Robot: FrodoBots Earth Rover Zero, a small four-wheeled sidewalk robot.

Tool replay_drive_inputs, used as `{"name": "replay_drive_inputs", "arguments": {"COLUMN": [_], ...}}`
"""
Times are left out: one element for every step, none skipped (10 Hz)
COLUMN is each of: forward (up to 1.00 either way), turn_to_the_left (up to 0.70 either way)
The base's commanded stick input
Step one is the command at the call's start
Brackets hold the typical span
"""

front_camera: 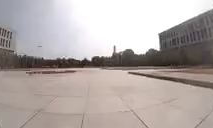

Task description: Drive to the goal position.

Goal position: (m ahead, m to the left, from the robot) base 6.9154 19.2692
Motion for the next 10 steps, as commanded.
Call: {"name": "replay_drive_inputs", "arguments": {"forward": [0.7, 0.7, 0.7, 0.7, 0.7, 0.7, 0.7, 0.7, 0.7, 0.7], "turn_to_the_left": [0.0, 0.0, 0.0, 0.0, 0.0, 0.0, 0.0, 0.0, 0.0, 0.0]}}
